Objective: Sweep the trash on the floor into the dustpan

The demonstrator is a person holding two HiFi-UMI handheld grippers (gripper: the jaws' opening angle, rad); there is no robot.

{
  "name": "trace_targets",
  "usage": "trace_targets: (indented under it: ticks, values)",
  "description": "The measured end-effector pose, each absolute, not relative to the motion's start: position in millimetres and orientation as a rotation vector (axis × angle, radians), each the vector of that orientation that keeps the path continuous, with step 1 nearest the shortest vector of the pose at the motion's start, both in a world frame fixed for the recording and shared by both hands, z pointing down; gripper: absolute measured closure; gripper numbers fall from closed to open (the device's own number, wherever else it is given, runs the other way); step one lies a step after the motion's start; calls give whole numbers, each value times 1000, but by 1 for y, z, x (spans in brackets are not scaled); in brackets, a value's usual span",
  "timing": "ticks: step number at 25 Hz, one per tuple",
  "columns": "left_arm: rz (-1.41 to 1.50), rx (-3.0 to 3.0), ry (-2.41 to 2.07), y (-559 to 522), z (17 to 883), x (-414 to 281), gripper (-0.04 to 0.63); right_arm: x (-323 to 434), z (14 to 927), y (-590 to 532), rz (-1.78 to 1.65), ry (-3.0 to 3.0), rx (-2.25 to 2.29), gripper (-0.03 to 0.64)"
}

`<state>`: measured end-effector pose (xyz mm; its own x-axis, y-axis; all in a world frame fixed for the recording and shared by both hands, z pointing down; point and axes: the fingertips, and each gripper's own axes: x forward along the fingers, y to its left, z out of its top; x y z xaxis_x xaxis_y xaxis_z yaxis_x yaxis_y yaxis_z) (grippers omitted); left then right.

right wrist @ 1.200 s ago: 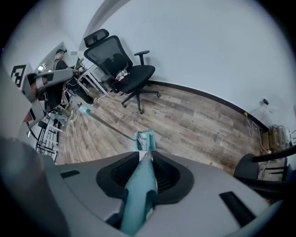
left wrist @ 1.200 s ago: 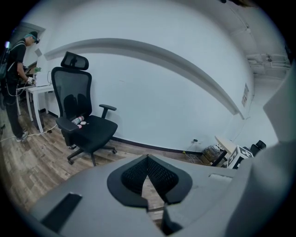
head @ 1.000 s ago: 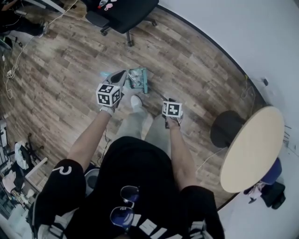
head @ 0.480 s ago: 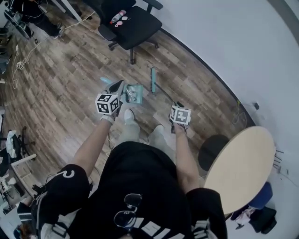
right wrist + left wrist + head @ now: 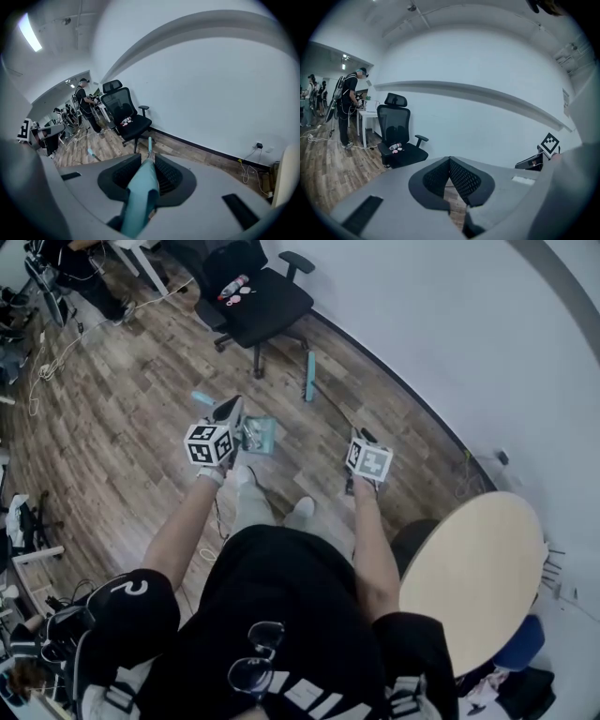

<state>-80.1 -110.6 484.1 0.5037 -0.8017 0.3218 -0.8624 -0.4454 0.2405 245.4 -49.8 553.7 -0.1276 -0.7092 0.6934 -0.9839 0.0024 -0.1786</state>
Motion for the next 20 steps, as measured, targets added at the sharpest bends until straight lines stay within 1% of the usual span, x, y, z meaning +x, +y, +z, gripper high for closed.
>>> trace_targets:
  ticks: [8, 20]
  values:
    - [254, 2372, -1408, -83, 480, -64, 598, 273, 552, -23, 949, -1883, 1752, 531]
    - [312, 2383, -1391, -70, 483, -41, 598, 297, 568, 0, 999, -1863, 1753, 531]
